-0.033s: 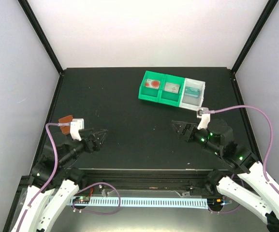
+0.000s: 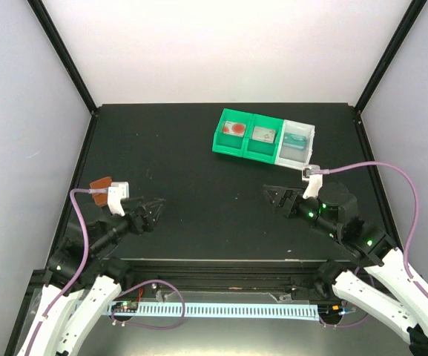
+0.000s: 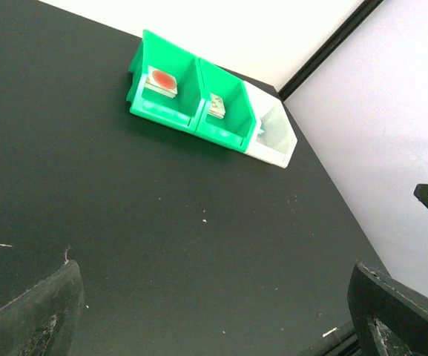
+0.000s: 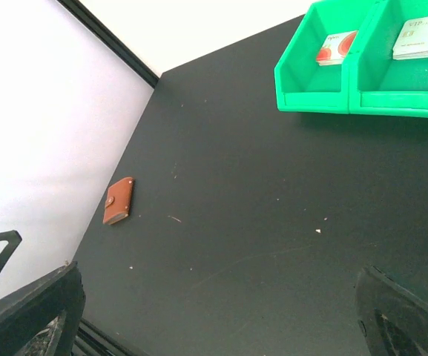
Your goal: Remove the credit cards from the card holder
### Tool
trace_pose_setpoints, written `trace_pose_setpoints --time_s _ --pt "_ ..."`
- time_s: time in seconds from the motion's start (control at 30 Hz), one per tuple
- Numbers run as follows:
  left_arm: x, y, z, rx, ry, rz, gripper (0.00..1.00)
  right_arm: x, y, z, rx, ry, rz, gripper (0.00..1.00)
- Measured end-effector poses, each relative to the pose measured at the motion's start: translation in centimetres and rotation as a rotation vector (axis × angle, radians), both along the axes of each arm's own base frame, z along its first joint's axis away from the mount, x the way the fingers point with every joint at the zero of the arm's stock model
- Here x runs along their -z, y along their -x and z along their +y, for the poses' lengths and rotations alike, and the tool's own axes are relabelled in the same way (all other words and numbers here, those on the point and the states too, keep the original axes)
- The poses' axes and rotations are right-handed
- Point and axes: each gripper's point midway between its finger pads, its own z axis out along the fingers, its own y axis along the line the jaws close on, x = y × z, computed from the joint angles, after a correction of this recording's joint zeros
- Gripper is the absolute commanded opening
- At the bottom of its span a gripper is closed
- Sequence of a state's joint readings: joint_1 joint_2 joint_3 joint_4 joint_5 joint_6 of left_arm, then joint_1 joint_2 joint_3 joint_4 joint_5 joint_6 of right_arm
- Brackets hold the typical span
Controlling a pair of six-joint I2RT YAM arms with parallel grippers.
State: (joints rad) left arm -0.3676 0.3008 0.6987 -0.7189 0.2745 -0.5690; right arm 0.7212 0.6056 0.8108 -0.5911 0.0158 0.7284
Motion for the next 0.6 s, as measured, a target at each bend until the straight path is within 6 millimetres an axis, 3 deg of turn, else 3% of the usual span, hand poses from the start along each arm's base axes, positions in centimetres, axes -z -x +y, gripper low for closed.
trace_pose_setpoints --time_s 0.43,0.6 --pt "-0.1 -0.4 0.8 -0.053 -0.013 -0.016 0.99 -0.5 0.5 0.2 -0.025 -0.03 -0.013 1.0" --pt "2.2 -2.9 1.8 -0.152 -0.096 0.082 0.99 -1.0 0.9 0.8 -0.064 -0.053 -0.02 1.0"
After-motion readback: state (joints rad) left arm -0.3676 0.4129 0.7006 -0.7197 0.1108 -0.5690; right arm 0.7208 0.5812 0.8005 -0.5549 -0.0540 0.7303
